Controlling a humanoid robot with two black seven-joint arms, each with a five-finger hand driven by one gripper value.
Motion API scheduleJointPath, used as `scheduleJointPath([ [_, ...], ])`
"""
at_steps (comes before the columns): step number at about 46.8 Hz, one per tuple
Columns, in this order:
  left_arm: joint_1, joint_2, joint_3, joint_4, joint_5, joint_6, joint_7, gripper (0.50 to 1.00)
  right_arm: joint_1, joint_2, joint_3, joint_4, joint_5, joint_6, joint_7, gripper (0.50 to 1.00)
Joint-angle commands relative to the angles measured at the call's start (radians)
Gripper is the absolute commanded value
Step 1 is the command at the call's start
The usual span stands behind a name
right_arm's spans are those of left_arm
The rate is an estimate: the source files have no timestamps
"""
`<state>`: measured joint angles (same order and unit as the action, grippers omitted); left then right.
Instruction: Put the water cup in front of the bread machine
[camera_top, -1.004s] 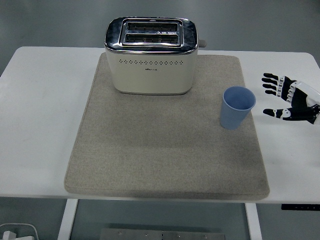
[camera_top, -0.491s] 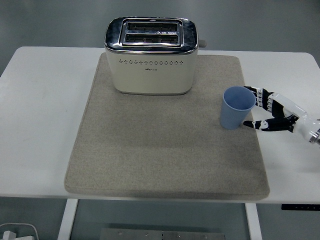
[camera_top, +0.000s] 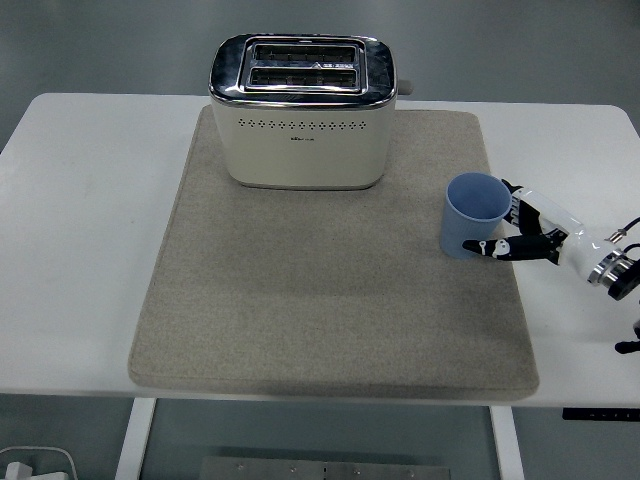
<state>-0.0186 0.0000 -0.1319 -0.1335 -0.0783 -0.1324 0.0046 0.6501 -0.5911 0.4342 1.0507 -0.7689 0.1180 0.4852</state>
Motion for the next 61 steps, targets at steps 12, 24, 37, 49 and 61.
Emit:
scheduleJointPath([
  [12,0.000,0.000,0.000,0.000,0.000,0.000,0.000,1.000,0.003,0.039,0.003,0.000,-0.004,-0.038,-0.008,0.828],
  [24,0.000,0.000,0.000,0.000,0.000,-0.001,0.000,0.999,0.040,0.045,-0.012,-0.003,-0.012,-0.061,-0.034,0.500],
  [37,0.000,0.000,0.000,0.000,0.000,-0.001,0.000,0.999,0.054,0.044,-0.005,0.009,0.006,-0.035,-0.045,0.500],
  [49,0.000,0.000,0.000,0.000,0.000,0.000,0.000,1.000,0.062,0.082,-0.003,0.066,0.011,-0.024,-0.059,0.500],
  [61,0.000,0.000,0.000,0.000,0.000,0.000,0.000,0.999,0.114,0.234,-0.009,0.048,0.011,-0.064,-0.094,0.500],
])
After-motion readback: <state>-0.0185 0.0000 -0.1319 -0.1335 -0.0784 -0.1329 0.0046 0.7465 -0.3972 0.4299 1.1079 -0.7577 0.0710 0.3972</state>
